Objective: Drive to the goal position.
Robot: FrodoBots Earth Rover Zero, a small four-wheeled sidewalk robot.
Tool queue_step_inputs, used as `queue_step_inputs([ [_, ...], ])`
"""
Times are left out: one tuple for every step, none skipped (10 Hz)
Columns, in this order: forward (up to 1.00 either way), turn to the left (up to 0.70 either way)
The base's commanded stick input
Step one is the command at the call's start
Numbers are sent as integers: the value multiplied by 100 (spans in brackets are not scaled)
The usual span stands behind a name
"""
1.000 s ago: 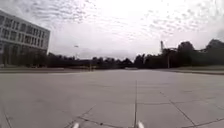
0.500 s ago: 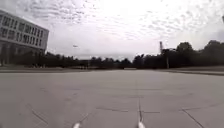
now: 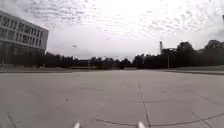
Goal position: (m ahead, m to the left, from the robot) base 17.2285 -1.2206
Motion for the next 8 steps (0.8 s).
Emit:
queue_step_inputs([
  [70,0],
  [70,0],
  [70,0],
  [70,0],
  [70,0],
  [70,-2],
  [70,-8],
  [70,-11],
])
